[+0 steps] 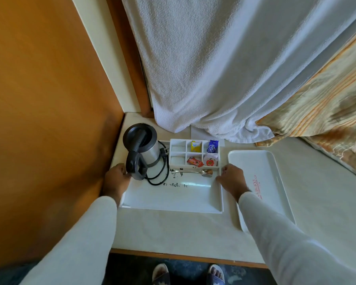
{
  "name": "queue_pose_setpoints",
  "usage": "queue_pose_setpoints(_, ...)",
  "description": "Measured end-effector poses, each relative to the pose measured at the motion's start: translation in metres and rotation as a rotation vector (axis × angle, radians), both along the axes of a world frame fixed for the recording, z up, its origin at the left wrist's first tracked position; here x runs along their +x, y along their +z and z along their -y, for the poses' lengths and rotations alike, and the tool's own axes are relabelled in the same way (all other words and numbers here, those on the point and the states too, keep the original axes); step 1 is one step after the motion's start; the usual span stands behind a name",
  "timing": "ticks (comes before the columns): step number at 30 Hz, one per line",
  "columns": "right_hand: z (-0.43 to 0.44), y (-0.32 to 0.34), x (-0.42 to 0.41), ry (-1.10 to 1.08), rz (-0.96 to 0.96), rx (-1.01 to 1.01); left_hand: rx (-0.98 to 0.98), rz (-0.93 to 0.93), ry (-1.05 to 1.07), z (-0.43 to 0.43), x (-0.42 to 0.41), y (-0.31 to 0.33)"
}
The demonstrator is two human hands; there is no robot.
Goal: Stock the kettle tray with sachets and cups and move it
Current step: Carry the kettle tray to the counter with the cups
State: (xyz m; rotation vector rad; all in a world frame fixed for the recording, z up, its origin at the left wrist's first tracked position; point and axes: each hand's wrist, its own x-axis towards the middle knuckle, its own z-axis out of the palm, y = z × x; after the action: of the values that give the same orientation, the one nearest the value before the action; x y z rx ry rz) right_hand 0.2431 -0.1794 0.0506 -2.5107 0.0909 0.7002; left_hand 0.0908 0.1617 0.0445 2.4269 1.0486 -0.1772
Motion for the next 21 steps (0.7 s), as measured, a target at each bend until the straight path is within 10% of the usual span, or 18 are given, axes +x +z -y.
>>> queue_pose_setpoints(21, 0.024, 0.058, -0.040, -0.045, 0.000, -0.082, -0.250, 0.126, 0.086, -0.001, -0.025, 0.040)
